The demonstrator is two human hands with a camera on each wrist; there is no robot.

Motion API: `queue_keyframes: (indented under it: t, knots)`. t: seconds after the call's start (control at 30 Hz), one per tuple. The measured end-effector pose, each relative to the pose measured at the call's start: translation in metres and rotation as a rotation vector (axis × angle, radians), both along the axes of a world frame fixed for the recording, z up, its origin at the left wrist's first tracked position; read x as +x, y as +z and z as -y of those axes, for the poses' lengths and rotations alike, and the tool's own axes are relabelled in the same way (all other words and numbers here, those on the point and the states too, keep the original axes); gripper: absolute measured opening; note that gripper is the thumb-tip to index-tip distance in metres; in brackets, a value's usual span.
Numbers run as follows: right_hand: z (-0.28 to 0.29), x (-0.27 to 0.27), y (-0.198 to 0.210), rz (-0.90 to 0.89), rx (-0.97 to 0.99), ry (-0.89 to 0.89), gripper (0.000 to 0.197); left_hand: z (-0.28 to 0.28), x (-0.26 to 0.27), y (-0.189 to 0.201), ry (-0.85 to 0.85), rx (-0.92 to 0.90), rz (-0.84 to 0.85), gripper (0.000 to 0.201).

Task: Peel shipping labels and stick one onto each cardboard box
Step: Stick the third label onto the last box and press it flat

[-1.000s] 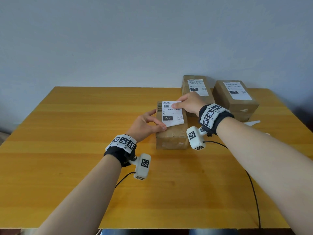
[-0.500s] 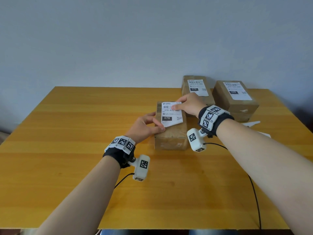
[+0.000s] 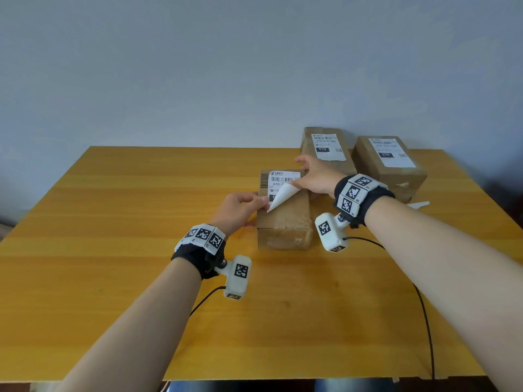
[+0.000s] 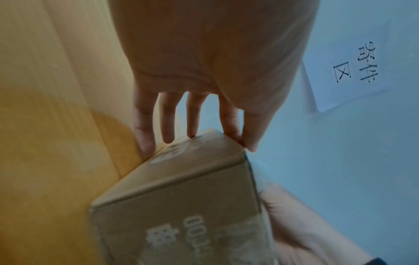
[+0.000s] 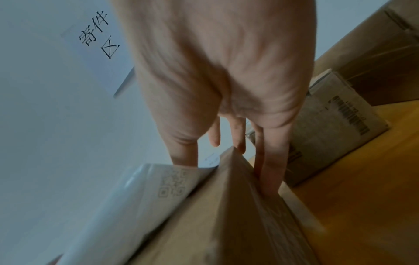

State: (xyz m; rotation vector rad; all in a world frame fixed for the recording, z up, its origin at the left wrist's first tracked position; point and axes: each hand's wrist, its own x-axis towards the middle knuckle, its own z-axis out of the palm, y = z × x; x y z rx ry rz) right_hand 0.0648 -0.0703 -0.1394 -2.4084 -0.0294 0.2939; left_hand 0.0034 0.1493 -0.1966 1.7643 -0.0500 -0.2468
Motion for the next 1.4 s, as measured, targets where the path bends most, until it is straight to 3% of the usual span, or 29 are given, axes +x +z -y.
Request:
queue_keyframes:
  t: [0.07,0.27,0.47,0.63,0.73,0.9,1.13,1.4]
  knots:
    - [0.000,-0.005,0.001,-0.037,0.030,-0.030,0.079,0.003,0.000,0.005,0.044,-0.007,-0.074,0.010]
    - [-0.001,-0.016,0.002,-0.182,0.113,-0.094,0.085,0.004,0.000,0.018,0.078,-0.082,-0.344,0.056]
    - [-0.003,-0.024,0.005,-0.199,0.205,-0.060,0.101,0.002,-0.003,0.024,0.168,-0.305,-0.476,0.054]
    - [-0.008,-0.033,0.013,-0.153,0.292,-0.017,0.110,-0.004,-0.010,0.028,0.145,-0.252,-0.411,0.052]
    - [-0.009,-0.038,0.019,-0.090,0.260,-0.005,0.108,-0.008,-0.013,0.037,0.154,-0.229,-0.325,0.061]
    - [-0.017,-0.046,0.035,0.012,0.283,-0.047,0.088,-0.009,-0.020,0.050,0.252,-0.166,-0.189,0.092]
    - [-0.045,-0.056,0.064,0.347,0.426,-0.242,0.043,-0.002,-0.030,0.063,0.329,-0.172,-0.129,0.087]
    - [-0.066,-0.069,0.071,0.427,0.257,-0.368,0.043,0.007,-0.039,0.074,0.371,-0.215,-0.098,0.089]
